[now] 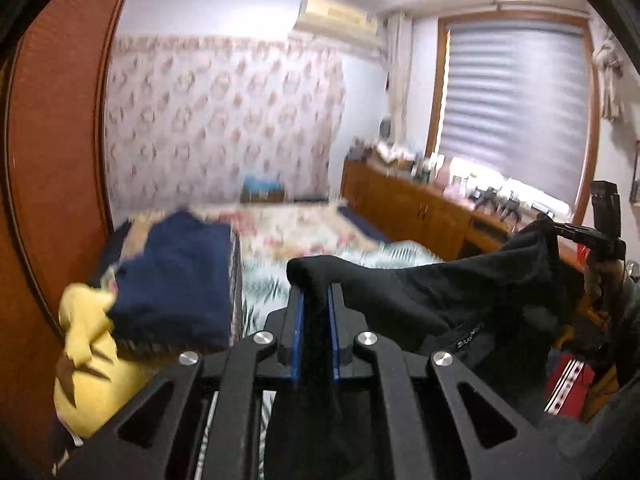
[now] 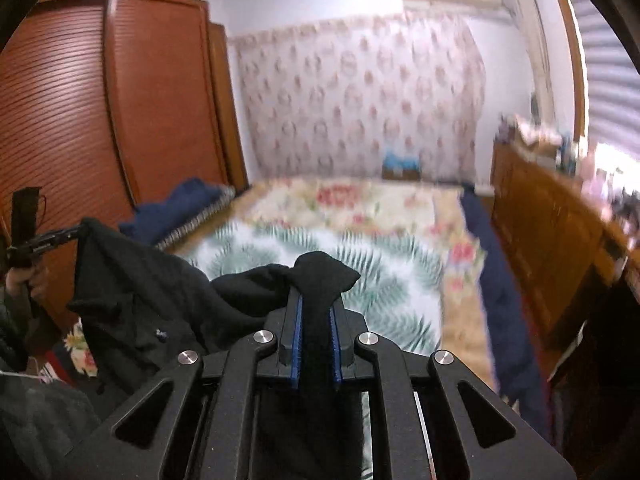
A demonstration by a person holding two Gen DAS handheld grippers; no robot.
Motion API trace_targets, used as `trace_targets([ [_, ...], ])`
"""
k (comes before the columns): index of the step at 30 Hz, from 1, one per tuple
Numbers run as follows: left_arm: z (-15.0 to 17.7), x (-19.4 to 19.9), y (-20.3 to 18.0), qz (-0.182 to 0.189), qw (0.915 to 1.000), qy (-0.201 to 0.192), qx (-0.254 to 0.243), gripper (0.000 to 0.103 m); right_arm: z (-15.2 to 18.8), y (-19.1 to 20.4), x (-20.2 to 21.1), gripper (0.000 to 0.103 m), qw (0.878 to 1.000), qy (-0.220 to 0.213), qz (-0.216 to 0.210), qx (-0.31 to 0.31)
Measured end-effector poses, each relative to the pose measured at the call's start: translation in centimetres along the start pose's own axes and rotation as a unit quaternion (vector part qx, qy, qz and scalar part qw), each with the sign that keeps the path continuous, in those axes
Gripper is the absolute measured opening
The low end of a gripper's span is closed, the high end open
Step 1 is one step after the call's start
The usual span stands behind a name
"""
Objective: Fold small clothes
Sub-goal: 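Lift the shirt with both tools and fold it over onto itself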
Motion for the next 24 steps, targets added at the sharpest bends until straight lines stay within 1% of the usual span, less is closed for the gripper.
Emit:
trace_targets([
  [2,-1.8,1.8,-0.1,0.000,0.9995,-0.030,0.001,0.007,-2.6,0.4,1.6,0.008,1.000,-0.019,-0.006,0.013],
  [3,-3.1,3.1,-0.2,-0.001,0.9986,-0.052,0.000,0.007,-4.2,0.6,2.8,0.008,0.999,-0.034,-0.008,0.017],
  [5,-5.1,4.7,-0.1,-0.005,0.9968,-0.080,-0.007,0.007,-6.4,1.0,4.6,0.008,0.998,-0.056,-0.005,0.030],
  [9,-8.7,7.1,0.3,-0.014,0.9927,-0.118,-0.017,0.007,-10.0,2.2,8.3,0.008,0.994,-0.095,-0.008,0.054],
  [12,-10.4,8.3,0.5,-0.010,0.9903,-0.137,-0.022,0.007,-12.2,2.7,10.3,0.008,0.992,-0.112,-0.013,0.057],
  [16,-12.1,10.3,0.7,-0.006,0.9853,-0.169,-0.026,0.007,-14.8,3.4,13.6,0.008,0.987,-0.148,-0.012,0.067],
  [18,-12.6,10.9,0.6,-0.006,0.9837,-0.177,-0.030,0.007,-15.7,3.6,15.1,0.008,0.984,-0.166,-0.011,0.068],
  [22,-13.7,11.2,0.5,-0.009,0.9820,-0.184,-0.039,0.007,-16.8,4.0,17.1,0.008,0.980,-0.184,0.002,0.080],
  [24,-13.9,10.1,0.5,-0.013,0.9826,-0.181,-0.041,0.007,-16.9,4.0,17.1,0.008,0.979,-0.183,0.015,0.084],
])
Point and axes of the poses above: each gripper's, at about its wrist camera, not at the fingertips, and x roughly against the way its jaws point, y to its left, z to its underside, the point moved 3 cm from there along -x, roughly the way its jaws point, and after that the axes turned 2 degrees about -z, right-handed, at the moved point
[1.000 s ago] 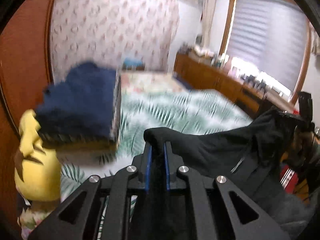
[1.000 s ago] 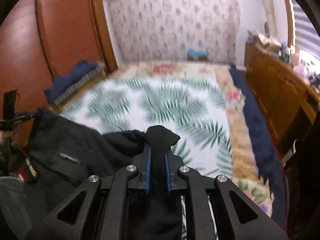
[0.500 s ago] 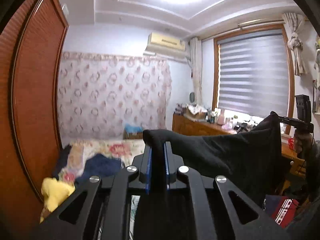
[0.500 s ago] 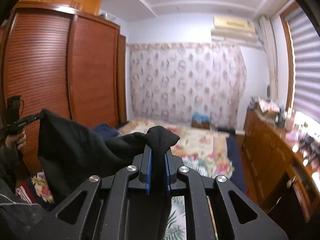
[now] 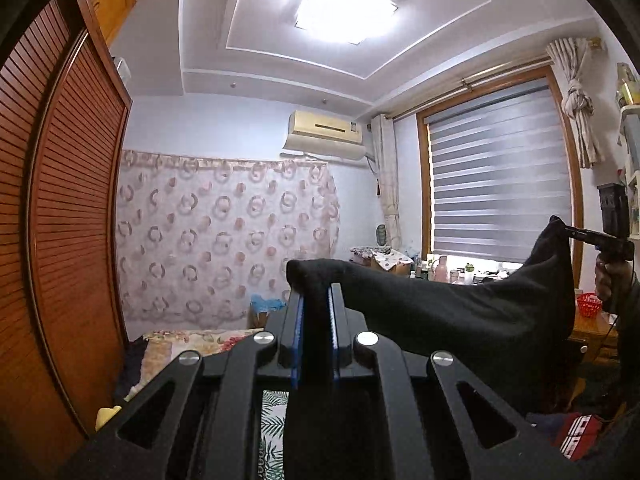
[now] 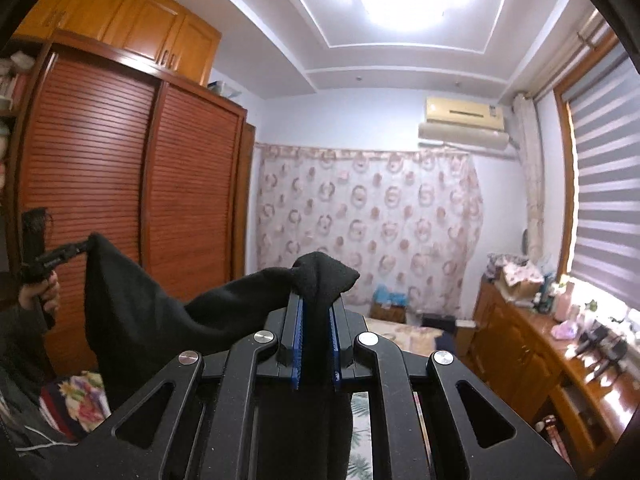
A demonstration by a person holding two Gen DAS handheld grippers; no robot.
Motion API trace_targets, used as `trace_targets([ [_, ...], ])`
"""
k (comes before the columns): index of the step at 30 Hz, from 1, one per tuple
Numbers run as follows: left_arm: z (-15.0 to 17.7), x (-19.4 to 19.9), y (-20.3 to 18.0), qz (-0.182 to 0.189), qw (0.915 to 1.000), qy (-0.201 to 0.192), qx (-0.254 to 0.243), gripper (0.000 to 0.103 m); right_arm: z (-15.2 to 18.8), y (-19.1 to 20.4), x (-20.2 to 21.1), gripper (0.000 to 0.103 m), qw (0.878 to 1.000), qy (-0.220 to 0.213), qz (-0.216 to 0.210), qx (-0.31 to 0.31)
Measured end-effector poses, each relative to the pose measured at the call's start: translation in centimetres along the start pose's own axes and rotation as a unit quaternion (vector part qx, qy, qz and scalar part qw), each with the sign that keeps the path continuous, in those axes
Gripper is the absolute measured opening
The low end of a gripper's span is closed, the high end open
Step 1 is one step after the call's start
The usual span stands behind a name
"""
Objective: Fold small clothes
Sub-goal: 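Lift the shirt with both tools and fold it over onto itself, then lay the folded shirt down and open both tools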
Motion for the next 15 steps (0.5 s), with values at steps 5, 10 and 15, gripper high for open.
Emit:
trace_targets([
  [5,3.1,-7.0,1.3,-0.020,0.9986,0.048,0.005,0.007,2.3,-1.9,-3.8,0.008,0.999,0.038,0.016,-0.009],
  [10,9.0,-16.8,3.0,-0.048,0.9918,0.119,-0.003,0.007,6.2,-5.4,-11.6,0.008,0.994,0.104,0.037,-0.018],
  [15,16.2,-25.9,3.5,-0.072,0.9790,0.189,-0.021,0.012,13.9,-9.7,-22.0,0.008,0.982,0.181,0.059,-0.025],
])
Point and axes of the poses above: each gripper's, at about its wrist camera, not at the fingertips, and x roughly against the way its jaws point, y to its left, z to its underside, the point moved 3 cm from there along -x, roughly the way its jaws point, and after that the axes turned 2 degrees about -z, right-handed, at the moved point
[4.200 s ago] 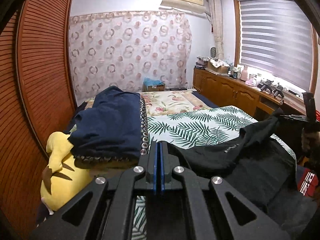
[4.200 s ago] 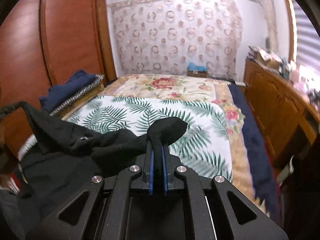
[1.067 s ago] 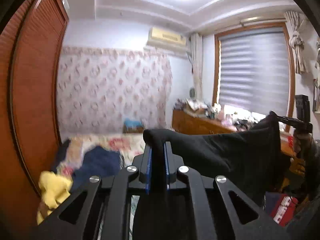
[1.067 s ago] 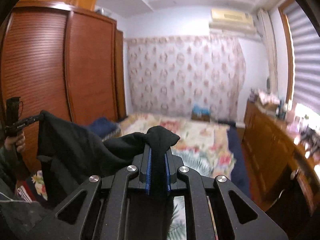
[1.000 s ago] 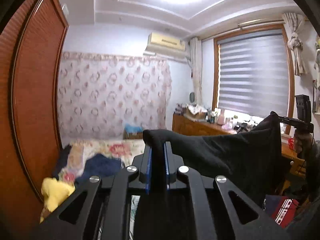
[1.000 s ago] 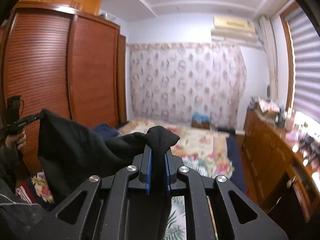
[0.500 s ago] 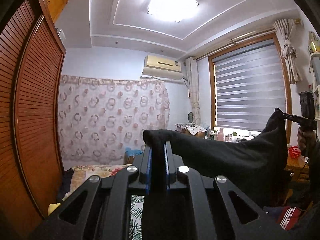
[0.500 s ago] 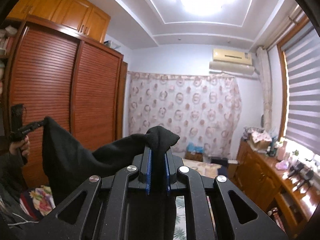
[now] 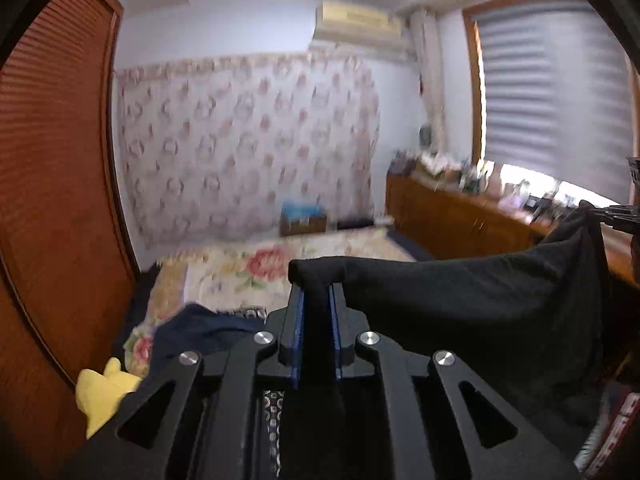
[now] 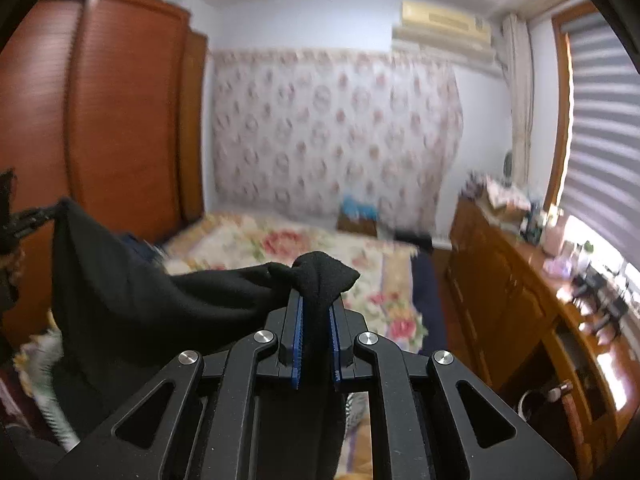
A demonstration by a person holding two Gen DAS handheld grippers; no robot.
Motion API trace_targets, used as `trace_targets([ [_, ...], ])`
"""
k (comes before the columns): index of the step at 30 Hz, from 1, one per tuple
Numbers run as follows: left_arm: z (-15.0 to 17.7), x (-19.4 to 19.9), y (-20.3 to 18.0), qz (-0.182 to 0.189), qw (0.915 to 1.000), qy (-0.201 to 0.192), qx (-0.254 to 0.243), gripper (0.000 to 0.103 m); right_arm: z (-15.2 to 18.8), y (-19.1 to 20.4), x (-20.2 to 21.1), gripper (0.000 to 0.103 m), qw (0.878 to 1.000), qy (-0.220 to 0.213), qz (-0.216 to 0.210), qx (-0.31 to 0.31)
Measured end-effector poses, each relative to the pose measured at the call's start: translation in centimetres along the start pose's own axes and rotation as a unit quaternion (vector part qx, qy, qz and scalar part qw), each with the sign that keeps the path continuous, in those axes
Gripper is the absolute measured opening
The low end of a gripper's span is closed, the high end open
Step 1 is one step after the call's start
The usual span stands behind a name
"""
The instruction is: Fold small clothes
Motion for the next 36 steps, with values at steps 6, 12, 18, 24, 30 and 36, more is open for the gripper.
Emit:
trace_targets([
  [6,3.7,-6.1,-2.1,0.006,0.9958,0.091,-0.013,0.023,6.6,-3.8,-14.2,0.033,0.991,0.116,0.052,-0.052],
  [12,6.3,-4.7,-4.0,0.030,0.9903,0.134,-0.018,0.034,11.0,-4.9,-16.2,0.039,0.984,0.149,0.052,-0.078],
  [18,9.5,-3.1,-5.9,0.067,0.9833,0.169,-0.016,0.036,13.8,-2.8,-12.7,0.039,0.985,0.142,0.016,-0.094],
  [24,13.9,-3.5,-8.2,0.089,0.9731,0.212,-0.015,0.037,18.2,-0.1,-11.3,0.070,0.981,0.155,-0.013,-0.112],
  [30,16.9,-4.8,-9.4,0.084,0.9656,0.246,-0.015,0.037,21.4,2.0,-11.2,0.070,0.974,0.179,-0.037,-0.134],
  [36,17.8,-5.7,-9.7,0.084,0.9621,0.259,0.004,0.037,22.6,2.3,-11.8,0.070,0.968,0.202,-0.038,-0.144],
])
Point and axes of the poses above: each gripper's, at about its wrist camera, not at the fingertips, and x roughly against the way its jaws point, y to its left, z to its underside, the point moved 3 cm from there along -x, roughly the way its jaws point, and after that the axes turned 2 degrees about -z, right-handed, at the moved point
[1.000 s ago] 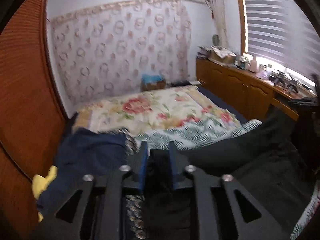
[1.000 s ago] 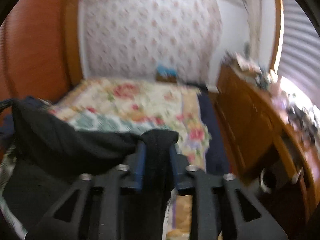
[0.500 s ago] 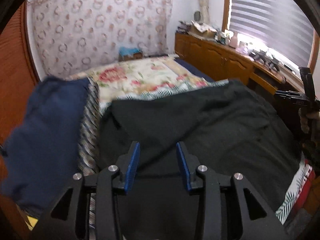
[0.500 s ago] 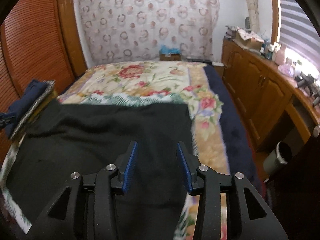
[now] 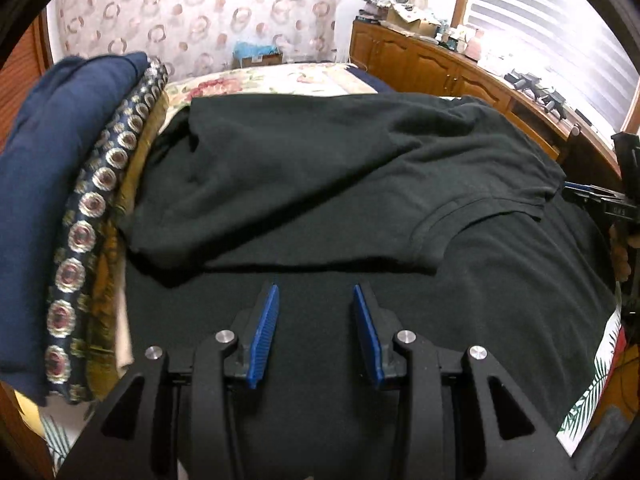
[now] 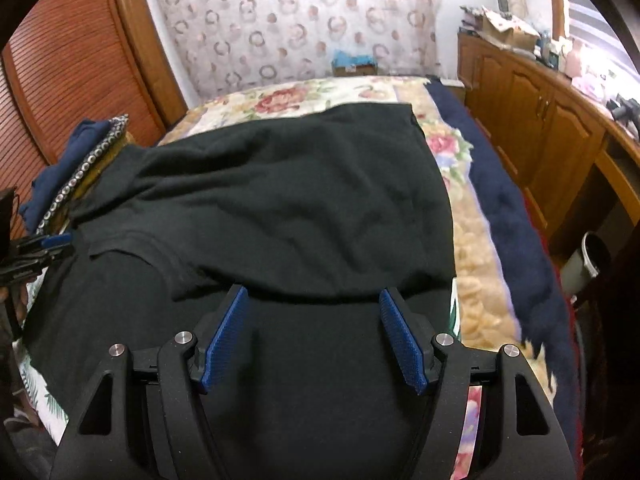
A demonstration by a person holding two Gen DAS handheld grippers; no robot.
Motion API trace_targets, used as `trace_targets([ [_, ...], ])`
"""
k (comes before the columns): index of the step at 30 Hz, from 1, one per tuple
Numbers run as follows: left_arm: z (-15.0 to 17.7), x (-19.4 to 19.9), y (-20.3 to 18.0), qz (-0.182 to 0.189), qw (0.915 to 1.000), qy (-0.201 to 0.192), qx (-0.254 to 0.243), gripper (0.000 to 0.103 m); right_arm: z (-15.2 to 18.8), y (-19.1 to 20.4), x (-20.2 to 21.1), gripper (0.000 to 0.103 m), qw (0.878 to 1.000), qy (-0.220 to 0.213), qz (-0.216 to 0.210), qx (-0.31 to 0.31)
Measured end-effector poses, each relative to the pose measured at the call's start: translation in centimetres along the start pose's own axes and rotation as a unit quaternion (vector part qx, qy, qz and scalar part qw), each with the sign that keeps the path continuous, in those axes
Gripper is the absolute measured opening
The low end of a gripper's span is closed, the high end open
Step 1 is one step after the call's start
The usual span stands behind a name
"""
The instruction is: Fold small clothes
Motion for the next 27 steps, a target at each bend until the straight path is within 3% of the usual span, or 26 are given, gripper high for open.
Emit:
trace_targets([
  [6,-0.1,-0.5,-0.4,-0.007,0.9997,-0.022,-0.001,0.040,-0.3,-1.2,-0.9,0.070,1.000,0.010,0.006,-0.026],
  [14,0.0,-0.8,-1.1,-0.025,0.9992,-0.020,-0.023,0.047,-0.7,-0.9,-1.6,0.070,0.999,-0.004,0.026,-0.021],
  [27,0.0,-0.9,-1.3,-0.025,0.9991,-0.018,-0.028,0.055,-0.6,-1.0,-1.7,0.071,0.999,-0.011,0.035,-0.015],
])
Point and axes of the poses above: each gripper's, at about its wrist camera, not at the fingertips, and x roughly against the way its jaws point, y to its left, z to its underside, the point moved 3 cm from there along -x, roughly the way its jaws point, and after that the axes turned 2 degrees about -z, right-handed, at the moved point
